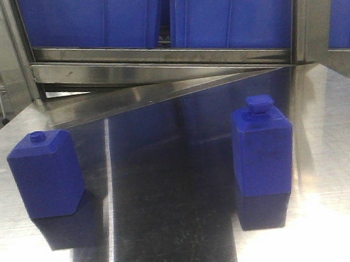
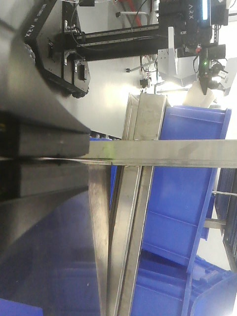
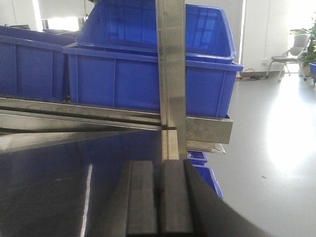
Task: Pick and sort blue part to right shelf
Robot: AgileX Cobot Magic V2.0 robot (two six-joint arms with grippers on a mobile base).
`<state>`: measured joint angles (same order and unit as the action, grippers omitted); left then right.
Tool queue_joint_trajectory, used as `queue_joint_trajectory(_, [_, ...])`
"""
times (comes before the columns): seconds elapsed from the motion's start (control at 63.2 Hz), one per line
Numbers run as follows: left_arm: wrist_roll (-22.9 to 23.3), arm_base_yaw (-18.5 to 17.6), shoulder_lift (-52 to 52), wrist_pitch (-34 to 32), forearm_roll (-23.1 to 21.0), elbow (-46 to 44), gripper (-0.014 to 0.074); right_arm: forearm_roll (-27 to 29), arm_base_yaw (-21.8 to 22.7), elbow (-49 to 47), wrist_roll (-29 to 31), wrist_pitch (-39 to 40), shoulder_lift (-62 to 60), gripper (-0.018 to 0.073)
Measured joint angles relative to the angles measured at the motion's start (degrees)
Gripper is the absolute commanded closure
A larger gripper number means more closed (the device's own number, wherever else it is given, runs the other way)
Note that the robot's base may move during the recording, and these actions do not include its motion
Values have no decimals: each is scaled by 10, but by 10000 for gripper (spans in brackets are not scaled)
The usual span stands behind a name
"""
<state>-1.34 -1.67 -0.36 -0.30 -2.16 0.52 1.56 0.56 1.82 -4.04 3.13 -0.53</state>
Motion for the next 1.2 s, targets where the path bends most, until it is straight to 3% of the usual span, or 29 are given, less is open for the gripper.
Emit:
queue_joint_trajectory(0.696, [0,0,0,0,0,0,473,0,0,0,0,-4,0,501])
queue_joint_trajectory(1.028, [0,0,0,0,0,0,473,0,0,-68,0,-84,0,501])
queue_joint_trajectory(1.202, [0,0,0,0,0,0,473,-25,0,-117,0,-152,60,501])
